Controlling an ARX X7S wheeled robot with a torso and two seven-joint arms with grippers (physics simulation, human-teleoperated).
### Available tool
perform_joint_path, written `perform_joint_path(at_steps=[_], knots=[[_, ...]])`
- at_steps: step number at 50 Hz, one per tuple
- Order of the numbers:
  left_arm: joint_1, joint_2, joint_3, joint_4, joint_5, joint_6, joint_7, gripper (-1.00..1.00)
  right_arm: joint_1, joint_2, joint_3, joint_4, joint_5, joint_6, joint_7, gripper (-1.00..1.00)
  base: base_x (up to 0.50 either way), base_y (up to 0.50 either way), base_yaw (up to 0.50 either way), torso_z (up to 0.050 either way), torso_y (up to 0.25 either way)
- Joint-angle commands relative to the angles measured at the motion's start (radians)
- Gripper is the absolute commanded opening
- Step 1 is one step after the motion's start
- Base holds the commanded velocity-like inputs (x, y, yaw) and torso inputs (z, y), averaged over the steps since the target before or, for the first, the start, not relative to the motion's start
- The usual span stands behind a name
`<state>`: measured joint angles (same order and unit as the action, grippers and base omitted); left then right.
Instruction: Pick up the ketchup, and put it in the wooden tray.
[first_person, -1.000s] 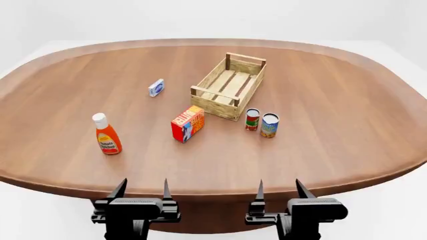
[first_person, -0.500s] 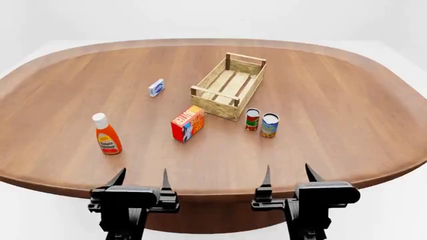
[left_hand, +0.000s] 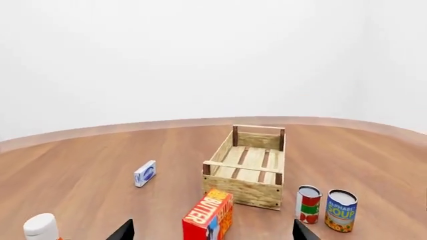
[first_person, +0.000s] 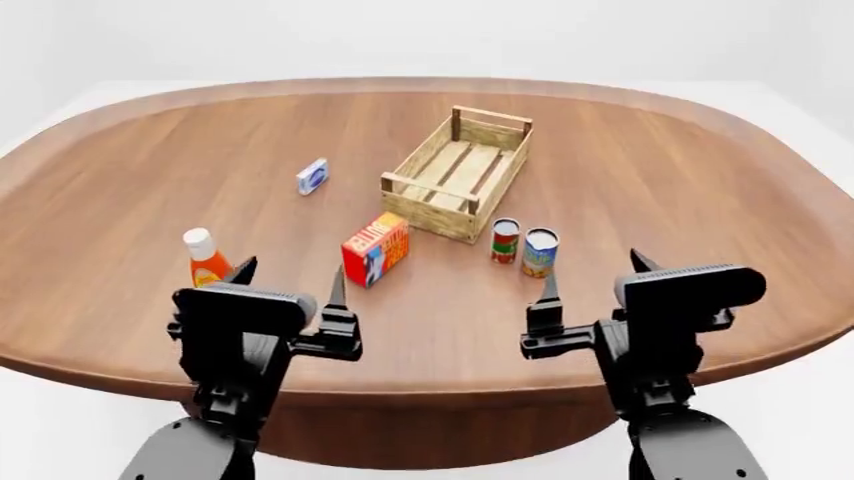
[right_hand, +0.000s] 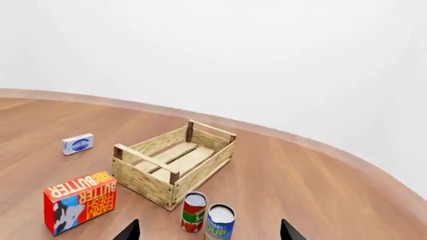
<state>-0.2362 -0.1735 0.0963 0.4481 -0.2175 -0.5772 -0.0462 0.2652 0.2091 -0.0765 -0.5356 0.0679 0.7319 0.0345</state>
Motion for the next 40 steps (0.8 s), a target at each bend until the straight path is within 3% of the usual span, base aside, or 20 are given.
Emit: perform_joint_path(at_steps=[1,12,40], knots=[[-0.148,-0.022,-0.007,0.105,-0.063,-0.193,0.002,1.00,0.167,0.046,-0.022,-0.072,0.024,0.220,-0.039,1.00,0.32,0.00,0.00,0.000,0.000],[-0.234,-0.025,-0.001,0.096,-0.073,-0.224,-0.004,1.00,0.307,0.065,-0.044,-0.019,0.035,0.289,-0.066,1.00,0.34,0.00,0.00,0.000,0.000],[-0.236,-0.039,0.009,0.139,-0.088,-0.229,-0.024,1.00,0.347,0.086,-0.050,-0.053,0.062,0.338,-0.084,1.00,0.42,0.00,0.00,0.000,0.000]])
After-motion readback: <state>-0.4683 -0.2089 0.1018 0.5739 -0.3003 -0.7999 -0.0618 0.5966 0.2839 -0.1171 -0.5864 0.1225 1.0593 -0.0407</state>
